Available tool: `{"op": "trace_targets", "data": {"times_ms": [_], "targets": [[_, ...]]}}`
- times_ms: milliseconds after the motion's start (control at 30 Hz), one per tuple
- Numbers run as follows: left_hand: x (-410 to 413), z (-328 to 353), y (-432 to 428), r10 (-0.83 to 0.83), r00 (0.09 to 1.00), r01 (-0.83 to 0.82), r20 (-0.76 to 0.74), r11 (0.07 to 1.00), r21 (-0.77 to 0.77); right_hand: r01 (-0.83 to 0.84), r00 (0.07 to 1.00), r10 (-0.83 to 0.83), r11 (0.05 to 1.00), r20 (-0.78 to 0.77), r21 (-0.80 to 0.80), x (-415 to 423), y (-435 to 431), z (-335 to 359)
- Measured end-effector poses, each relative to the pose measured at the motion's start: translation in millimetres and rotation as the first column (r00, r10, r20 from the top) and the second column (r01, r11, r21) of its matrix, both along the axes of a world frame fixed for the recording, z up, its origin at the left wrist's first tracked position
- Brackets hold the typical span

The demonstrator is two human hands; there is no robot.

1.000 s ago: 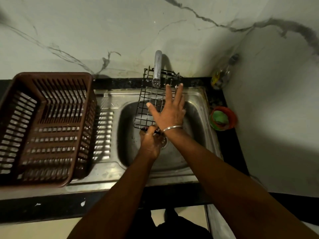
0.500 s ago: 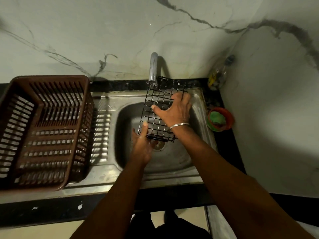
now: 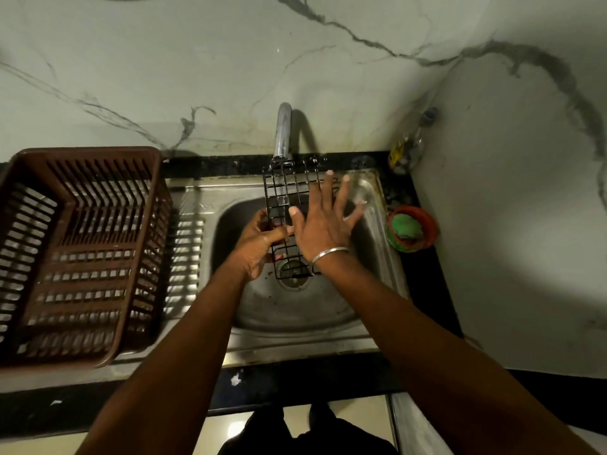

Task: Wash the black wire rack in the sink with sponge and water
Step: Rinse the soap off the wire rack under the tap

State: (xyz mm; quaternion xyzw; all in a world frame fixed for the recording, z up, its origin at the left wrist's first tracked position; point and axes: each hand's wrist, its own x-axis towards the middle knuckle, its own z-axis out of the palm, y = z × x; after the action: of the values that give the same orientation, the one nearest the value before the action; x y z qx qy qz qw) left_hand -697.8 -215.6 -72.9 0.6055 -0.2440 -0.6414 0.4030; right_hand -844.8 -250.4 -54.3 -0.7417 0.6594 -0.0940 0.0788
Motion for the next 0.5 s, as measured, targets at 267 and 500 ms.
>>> {"op": "trace_targets", "data": {"times_ms": [267,500], "targets": [[8,-5,6,0.058,0.998,-0.059,-0.019,0.998,-0.034,-0.371,0.927,0.373,0.927,0.026,-0.056,4,5,-21],[13,-17,4,0.075,0.997,-0.076,-0.026,0.997,-0.023,-0.512,0.855,0.508,0.859,-0.105,-0.012,-9,-13,-22]]}}
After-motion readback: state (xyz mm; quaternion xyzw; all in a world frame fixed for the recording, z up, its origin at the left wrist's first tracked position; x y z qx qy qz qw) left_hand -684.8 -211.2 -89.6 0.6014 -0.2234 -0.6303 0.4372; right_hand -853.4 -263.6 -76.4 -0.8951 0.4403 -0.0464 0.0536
